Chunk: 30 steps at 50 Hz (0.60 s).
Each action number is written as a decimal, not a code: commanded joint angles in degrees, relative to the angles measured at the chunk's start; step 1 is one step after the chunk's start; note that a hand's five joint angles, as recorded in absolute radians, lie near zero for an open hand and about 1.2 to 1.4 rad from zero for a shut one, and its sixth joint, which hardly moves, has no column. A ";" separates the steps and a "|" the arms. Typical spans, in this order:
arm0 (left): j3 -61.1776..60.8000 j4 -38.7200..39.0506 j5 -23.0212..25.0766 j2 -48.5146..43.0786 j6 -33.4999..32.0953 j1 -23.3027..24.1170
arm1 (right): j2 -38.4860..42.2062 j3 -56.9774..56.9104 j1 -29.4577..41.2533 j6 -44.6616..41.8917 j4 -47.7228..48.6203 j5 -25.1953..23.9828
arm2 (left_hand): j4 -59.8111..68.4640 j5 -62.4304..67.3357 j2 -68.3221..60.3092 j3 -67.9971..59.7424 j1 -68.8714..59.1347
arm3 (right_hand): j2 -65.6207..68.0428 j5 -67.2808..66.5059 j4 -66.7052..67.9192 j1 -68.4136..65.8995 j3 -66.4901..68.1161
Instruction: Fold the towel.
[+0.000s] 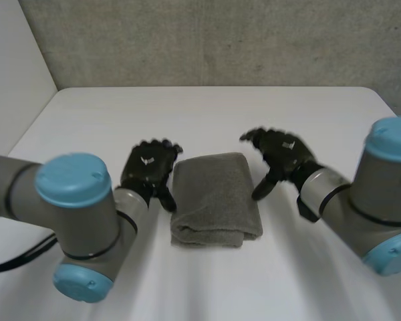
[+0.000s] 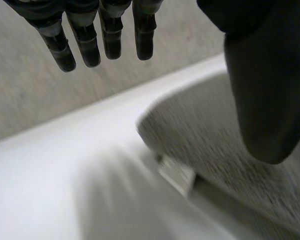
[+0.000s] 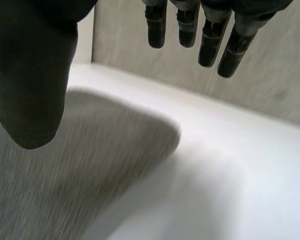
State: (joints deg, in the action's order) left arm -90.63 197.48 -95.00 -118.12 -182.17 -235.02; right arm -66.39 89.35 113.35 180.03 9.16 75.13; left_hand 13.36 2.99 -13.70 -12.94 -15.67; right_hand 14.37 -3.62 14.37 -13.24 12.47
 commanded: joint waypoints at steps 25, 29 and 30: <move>5.55 -17.13 -2.99 25.13 2.70 -5.62 | -22.82 -1.81 -2.08 -2.66 -6.17 12.05 | -3.36 -2.99 3.70 2.94 5.67 | -4.37 3.62 -4.37 3.24 -2.47; 5.55 -17.13 -2.99 25.66 2.78 -6.15 | -22.74 -1.81 -1.99 -3.02 -6.61 12.23 | -3.36 -2.99 3.70 2.94 5.67 | -4.37 3.62 -4.37 3.24 -2.47; 5.55 -17.13 -2.99 25.66 2.79 -6.15 | -22.65 -1.81 -1.90 -3.02 -6.70 12.23 | -3.36 -2.99 3.70 2.94 5.67 | -4.37 3.62 -4.37 3.24 -2.47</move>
State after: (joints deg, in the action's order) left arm -85.11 180.21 -98.02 -93.12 -179.40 -240.54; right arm -89.23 87.49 111.32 177.96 3.19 87.36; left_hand 13.36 2.99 -13.69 -12.94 -15.67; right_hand 14.32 -3.62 14.37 -13.24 12.47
